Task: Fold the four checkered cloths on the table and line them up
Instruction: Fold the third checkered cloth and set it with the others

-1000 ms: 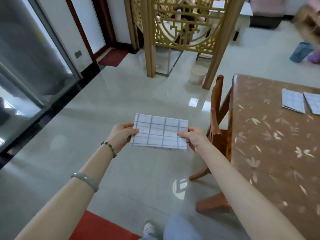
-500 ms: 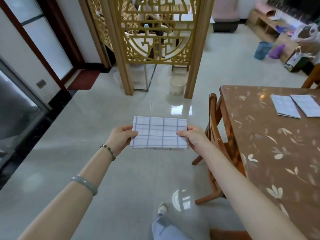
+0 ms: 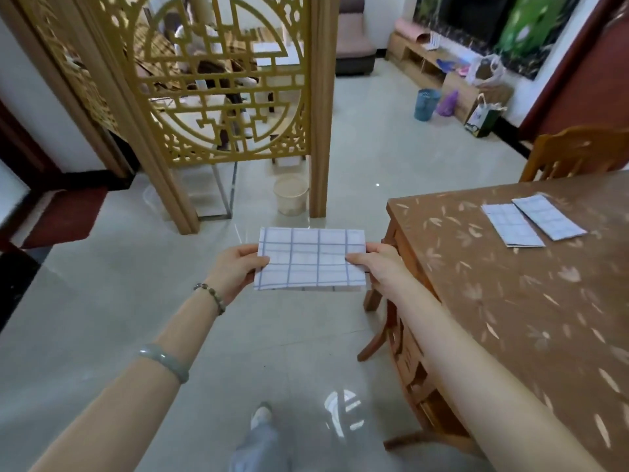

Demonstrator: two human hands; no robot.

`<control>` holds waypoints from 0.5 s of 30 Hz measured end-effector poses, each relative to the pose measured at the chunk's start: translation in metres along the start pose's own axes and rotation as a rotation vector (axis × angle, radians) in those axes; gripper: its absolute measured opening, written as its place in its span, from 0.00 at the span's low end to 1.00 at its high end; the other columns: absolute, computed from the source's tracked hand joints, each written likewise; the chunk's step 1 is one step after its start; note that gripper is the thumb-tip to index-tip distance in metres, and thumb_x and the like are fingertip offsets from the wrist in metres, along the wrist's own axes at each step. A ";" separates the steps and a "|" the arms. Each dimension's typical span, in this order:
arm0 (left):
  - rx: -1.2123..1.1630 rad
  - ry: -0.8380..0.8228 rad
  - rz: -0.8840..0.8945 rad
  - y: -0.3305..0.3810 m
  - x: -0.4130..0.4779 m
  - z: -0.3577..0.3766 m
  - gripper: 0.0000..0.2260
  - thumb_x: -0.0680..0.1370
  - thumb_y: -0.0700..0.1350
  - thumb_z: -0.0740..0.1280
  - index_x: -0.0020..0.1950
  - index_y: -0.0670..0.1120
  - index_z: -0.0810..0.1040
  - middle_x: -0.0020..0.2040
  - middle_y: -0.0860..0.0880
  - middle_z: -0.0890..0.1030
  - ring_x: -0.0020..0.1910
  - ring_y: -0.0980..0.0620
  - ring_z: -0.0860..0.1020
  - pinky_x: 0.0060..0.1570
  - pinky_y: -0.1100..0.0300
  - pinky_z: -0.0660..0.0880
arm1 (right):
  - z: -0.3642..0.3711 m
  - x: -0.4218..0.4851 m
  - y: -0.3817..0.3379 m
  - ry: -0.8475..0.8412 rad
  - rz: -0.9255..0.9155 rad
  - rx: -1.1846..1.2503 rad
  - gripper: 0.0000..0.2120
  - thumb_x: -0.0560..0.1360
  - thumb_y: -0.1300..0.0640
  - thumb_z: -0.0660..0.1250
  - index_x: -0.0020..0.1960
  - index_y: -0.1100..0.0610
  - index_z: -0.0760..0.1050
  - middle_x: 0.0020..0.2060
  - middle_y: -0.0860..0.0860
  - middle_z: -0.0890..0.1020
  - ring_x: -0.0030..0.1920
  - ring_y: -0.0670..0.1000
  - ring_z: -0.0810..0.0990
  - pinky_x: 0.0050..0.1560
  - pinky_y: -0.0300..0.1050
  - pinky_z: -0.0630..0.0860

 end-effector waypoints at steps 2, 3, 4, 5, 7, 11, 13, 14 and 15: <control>0.014 -0.056 -0.004 0.013 0.035 0.006 0.10 0.75 0.32 0.65 0.55 0.39 0.79 0.45 0.45 0.85 0.43 0.50 0.83 0.40 0.62 0.80 | -0.004 0.022 -0.006 0.057 0.002 0.009 0.08 0.71 0.67 0.70 0.49 0.62 0.80 0.41 0.54 0.84 0.43 0.53 0.83 0.51 0.49 0.80; 0.027 -0.084 0.000 0.020 0.052 0.010 0.11 0.75 0.32 0.65 0.56 0.39 0.78 0.47 0.44 0.84 0.43 0.50 0.82 0.40 0.63 0.79 | -0.006 0.033 -0.010 0.088 0.002 0.012 0.07 0.70 0.67 0.70 0.47 0.60 0.80 0.41 0.54 0.84 0.42 0.53 0.83 0.51 0.50 0.80; 0.042 -0.114 0.008 0.028 0.069 0.013 0.11 0.75 0.32 0.65 0.57 0.39 0.78 0.48 0.43 0.84 0.43 0.50 0.82 0.39 0.63 0.79 | -0.007 0.043 -0.015 0.123 0.001 0.015 0.06 0.70 0.67 0.70 0.44 0.58 0.80 0.41 0.53 0.84 0.41 0.53 0.83 0.51 0.51 0.80; 0.056 -0.144 0.015 0.036 0.087 0.016 0.12 0.75 0.32 0.65 0.57 0.39 0.78 0.47 0.44 0.84 0.43 0.50 0.83 0.39 0.63 0.79 | -0.008 0.052 -0.020 0.157 -0.002 0.019 0.06 0.70 0.67 0.70 0.43 0.56 0.79 0.40 0.53 0.84 0.40 0.52 0.83 0.50 0.51 0.80; 0.077 -0.196 0.027 0.052 0.121 0.023 0.10 0.75 0.31 0.66 0.54 0.40 0.79 0.42 0.47 0.85 0.40 0.52 0.83 0.38 0.64 0.79 | -0.009 0.069 -0.030 0.216 -0.011 0.040 0.06 0.71 0.66 0.70 0.43 0.57 0.79 0.40 0.53 0.84 0.40 0.51 0.83 0.49 0.49 0.80; 0.126 -0.327 0.017 0.083 0.186 0.036 0.10 0.74 0.31 0.66 0.54 0.39 0.79 0.44 0.46 0.84 0.39 0.53 0.83 0.40 0.63 0.80 | -0.007 0.100 -0.042 0.348 0.000 0.111 0.11 0.71 0.67 0.69 0.53 0.63 0.80 0.45 0.56 0.84 0.43 0.53 0.84 0.45 0.44 0.81; 0.165 -0.386 0.015 0.094 0.213 0.043 0.11 0.74 0.32 0.67 0.57 0.38 0.78 0.46 0.45 0.83 0.40 0.52 0.83 0.41 0.63 0.80 | -0.006 0.110 -0.046 0.397 -0.002 0.155 0.12 0.71 0.68 0.69 0.54 0.63 0.79 0.45 0.55 0.84 0.43 0.52 0.84 0.43 0.43 0.81; 0.176 -0.419 0.013 0.100 0.225 0.049 0.11 0.74 0.32 0.67 0.57 0.38 0.78 0.45 0.45 0.83 0.39 0.53 0.83 0.40 0.63 0.80 | -0.007 0.114 -0.047 0.419 -0.002 0.181 0.12 0.71 0.68 0.69 0.54 0.63 0.79 0.45 0.54 0.84 0.44 0.52 0.84 0.45 0.43 0.81; 0.190 -0.453 0.012 0.103 0.237 0.056 0.11 0.74 0.32 0.67 0.57 0.38 0.78 0.44 0.46 0.83 0.39 0.53 0.83 0.39 0.63 0.80 | -0.008 0.118 -0.047 0.441 0.007 0.199 0.12 0.71 0.68 0.68 0.54 0.61 0.79 0.46 0.54 0.84 0.45 0.52 0.84 0.48 0.45 0.81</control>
Point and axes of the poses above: each hand's wrist, its own x-axis towards the middle knuckle, its own z-axis out of the palm, y = z × x, the point moved 3 cm from there along x, towards the middle knuckle
